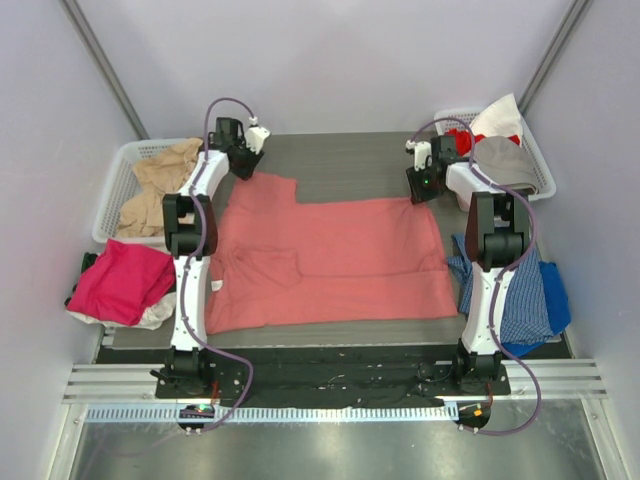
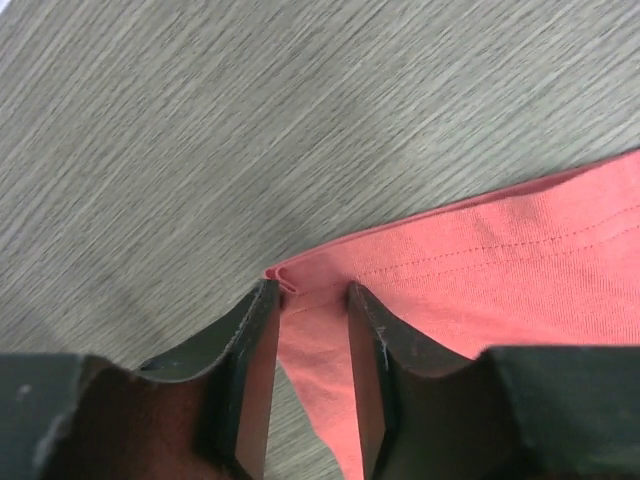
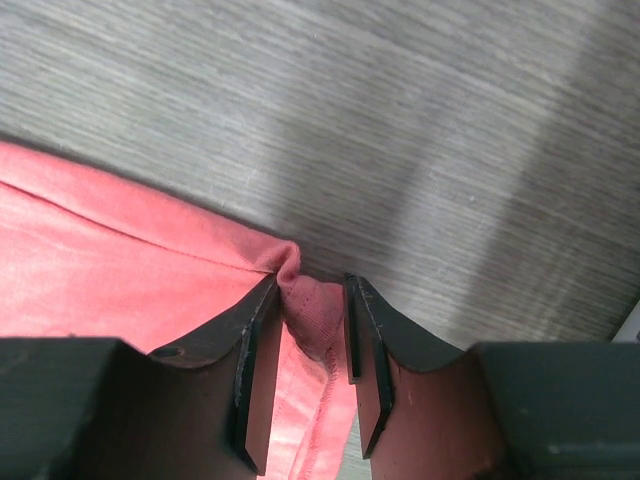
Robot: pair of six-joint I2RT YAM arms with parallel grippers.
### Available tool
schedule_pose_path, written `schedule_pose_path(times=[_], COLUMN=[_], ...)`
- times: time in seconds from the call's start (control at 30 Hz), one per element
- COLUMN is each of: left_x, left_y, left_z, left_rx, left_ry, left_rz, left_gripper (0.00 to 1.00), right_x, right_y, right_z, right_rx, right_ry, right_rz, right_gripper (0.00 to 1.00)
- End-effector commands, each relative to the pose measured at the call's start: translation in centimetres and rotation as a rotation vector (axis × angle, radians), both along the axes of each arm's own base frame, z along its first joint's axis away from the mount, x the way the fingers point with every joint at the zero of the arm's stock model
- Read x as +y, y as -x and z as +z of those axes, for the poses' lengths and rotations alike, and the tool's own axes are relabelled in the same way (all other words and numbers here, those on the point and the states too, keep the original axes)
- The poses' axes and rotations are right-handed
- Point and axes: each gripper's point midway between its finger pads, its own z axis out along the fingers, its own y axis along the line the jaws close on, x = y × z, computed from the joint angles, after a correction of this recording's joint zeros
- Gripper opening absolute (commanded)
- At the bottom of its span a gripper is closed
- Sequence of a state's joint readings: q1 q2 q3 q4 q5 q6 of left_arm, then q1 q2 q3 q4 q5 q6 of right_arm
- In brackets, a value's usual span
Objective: Fold and stack the t-shirts
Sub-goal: Fold the tshirt
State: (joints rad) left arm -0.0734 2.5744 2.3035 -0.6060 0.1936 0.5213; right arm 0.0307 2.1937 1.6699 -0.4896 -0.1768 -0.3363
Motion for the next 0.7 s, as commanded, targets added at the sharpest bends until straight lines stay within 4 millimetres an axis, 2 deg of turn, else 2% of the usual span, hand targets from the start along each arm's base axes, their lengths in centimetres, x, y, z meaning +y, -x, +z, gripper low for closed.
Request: schedule_pose_path(times=[0.0,0.07,0.1,0.17,0.37,0.5,0.53,0.57,0.67], left_x=[0.6,0.7,0.6,1.2,1.5,1.4,1.3,1.1,1.1], left_y=[1.8,1.8,1.7,1.3,0.6,0.6,1.0,0.9,0.8], left_z=[-3.3,-3.3,-3.2,-3.0,-1.4,-1.1,-2.6,-1.5,-1.3], left_rx=[0.105,0.105,0.101,0.083,0.021,0.047,0.093,0.099,0.110], left_ry=[-0.026,-0.024,-0.026,-0.041,-0.035,-0.004,0.014,0.027,0.030], left_rz=[-0.010,-0.008,-0.007,0.035,0.046,0.045,0.051,0.042,0.045], left_gripper=[0.32,0.29,0.31,0.41,0.56,0.57,0.57,0.57,0.57], right_x=[-0.9,-0.9,-0.9,-0.9,-1.1,-1.0,-1.0,-1.0,-1.1], right_y=[1.8,2.0,2.0,2.2,2.7,2.9,2.9,2.9,3.1], right_z=[0.4,0.8,1.0,1.2,0.4,0.3,0.3,0.3,0.4], right_rx=[0.036,0.031,0.029,0.027,0.045,0.051,0.051,0.051,0.050], right_ry=[0.035,0.036,0.038,0.039,0.052,0.049,0.049,0.048,0.054], right_rz=[-0.002,0.000,0.001,0.005,0.009,0.011,0.011,0.013,0.017], right_gripper=[0.38,0.38,0.38,0.38,0.38,0.37,0.37,0.37,0.37])
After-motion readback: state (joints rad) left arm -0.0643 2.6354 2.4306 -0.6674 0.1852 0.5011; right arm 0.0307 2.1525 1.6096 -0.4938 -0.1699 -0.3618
